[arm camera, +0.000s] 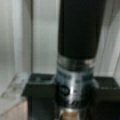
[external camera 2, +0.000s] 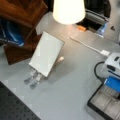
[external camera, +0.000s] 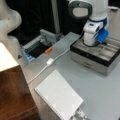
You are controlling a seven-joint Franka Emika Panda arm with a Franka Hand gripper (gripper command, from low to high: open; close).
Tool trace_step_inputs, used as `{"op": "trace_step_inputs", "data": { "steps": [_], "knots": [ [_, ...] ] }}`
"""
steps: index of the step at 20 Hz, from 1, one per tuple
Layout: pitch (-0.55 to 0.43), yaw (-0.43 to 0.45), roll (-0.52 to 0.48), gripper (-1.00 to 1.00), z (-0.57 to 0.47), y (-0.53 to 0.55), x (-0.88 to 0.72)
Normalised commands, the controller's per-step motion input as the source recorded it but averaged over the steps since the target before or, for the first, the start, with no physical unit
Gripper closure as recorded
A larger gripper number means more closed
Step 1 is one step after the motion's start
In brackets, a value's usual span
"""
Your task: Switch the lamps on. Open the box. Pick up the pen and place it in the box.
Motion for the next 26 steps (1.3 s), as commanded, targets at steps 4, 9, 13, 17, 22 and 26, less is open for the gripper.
{"op": "trace_step_inputs", "data": {
  "steps": [4, 9, 13, 17, 22, 26],
  "knots": [
    [-0.149, -0.085, -0.136, 1.0, -0.23, -0.02, -0.14],
    [-0.163, -0.065, -0.151, 1.0, -0.17, 0.02, -0.05],
    [-0.143, -0.047, -0.162, 1.0, -0.12, 0.08, 0.03],
    [-0.115, -0.03, -0.174, 1.0, -0.09, 0.11, 0.08],
    [-0.067, -0.019, -0.164, -1.0, -0.05, 0.12, 0.12],
    [-0.044, -0.018, -0.178, -1.0, -0.01, 0.13, 0.18]
  ]
}}
